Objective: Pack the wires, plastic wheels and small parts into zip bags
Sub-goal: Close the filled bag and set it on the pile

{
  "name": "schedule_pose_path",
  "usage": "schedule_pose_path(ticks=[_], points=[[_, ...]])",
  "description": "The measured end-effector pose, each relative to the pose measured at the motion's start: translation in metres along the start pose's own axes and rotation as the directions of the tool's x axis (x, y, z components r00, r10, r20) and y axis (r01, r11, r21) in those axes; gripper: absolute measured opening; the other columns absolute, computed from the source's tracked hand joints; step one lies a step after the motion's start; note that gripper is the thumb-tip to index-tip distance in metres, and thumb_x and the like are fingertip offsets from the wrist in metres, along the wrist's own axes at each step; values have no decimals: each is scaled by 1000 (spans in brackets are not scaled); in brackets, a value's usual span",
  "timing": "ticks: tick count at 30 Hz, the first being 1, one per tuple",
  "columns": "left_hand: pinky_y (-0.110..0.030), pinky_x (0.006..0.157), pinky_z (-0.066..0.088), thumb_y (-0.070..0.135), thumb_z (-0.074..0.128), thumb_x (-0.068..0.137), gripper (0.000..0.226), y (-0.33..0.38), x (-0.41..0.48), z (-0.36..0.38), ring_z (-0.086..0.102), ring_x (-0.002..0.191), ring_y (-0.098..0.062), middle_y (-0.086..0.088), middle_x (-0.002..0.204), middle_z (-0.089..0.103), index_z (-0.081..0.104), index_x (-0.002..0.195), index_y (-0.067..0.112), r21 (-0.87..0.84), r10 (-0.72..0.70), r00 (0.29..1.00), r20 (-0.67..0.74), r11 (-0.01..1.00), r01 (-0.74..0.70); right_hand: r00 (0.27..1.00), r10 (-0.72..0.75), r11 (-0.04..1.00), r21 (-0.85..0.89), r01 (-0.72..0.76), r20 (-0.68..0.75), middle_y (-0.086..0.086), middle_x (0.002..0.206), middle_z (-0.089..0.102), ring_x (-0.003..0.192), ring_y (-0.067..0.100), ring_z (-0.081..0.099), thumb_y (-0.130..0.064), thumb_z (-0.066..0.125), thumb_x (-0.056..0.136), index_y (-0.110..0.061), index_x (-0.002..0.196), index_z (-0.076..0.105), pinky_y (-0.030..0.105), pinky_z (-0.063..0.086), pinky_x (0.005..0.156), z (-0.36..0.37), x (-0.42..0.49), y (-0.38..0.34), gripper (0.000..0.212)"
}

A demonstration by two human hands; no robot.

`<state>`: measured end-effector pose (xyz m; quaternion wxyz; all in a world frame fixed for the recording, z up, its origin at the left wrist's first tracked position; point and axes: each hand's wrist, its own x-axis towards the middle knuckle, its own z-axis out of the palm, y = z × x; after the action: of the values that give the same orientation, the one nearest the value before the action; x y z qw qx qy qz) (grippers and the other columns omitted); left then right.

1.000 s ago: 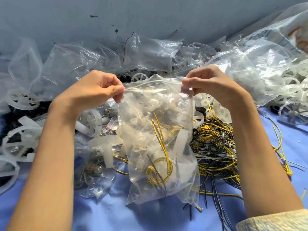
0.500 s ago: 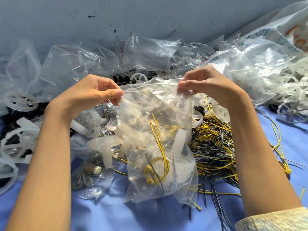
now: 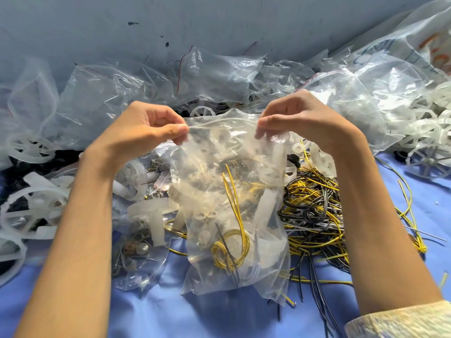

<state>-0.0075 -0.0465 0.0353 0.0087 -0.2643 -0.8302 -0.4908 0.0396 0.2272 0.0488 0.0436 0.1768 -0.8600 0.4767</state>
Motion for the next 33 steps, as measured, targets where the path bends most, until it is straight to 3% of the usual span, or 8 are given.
schedule_pose_path(ticks=[6,11,14,17,25,33], points=[[-6,63,45,7,64,86,8,3,-1,2,62,62,1,5,67,69,68,80,8,10,16,1000,7,1000,-16,1000,-24,999,-41,24,-6,6,78,71,64,9,61,-5,65,86,2,84,70,22,48,67,3,1,-1,10],[-1,47,34,6,62,89,11,9,-2,4,50,41,5,-5,68,65,66,79,4,92,49,999,-2,995,-49,999,-37,999,-27,37,-16,7,76,70,62,8,58,-3,64,86,0,82,70,16,47,63,3,1,-3,8],[-3,56,41,10,65,87,9,7,0,4,59,54,3,3,65,68,67,78,10,45,29,1000,2,999,-29,1000,-2,1000,-17,2,-3,13,82,72,70,14,61,-10,64,87,-5,82,72,23,49,70,4,1,-2,10],[-6,63,45,14,66,85,5,6,1,4,65,67,0,7,69,72,70,81,13,14,10,999,47,1000,-11,1000,15,999,-42,-15,16,3,78,73,68,9,62,-12,65,87,-6,82,73,22,50,70,6,3,-1,12],[-6,61,44,10,66,86,9,9,1,8,61,60,2,12,60,68,68,78,12,46,63,998,22,997,-64,1000,-8,999,-49,9,10,0,71,71,60,6,57,0,63,84,1,76,68,16,46,62,11,6,-3,10],[-8,66,48,16,69,83,4,11,2,13,65,65,0,8,68,71,69,79,16,7,62,997,52,998,-63,999,22,999,-34,-20,36,0,79,73,69,7,65,-11,65,88,-9,83,73,17,51,69,9,5,-2,9]])
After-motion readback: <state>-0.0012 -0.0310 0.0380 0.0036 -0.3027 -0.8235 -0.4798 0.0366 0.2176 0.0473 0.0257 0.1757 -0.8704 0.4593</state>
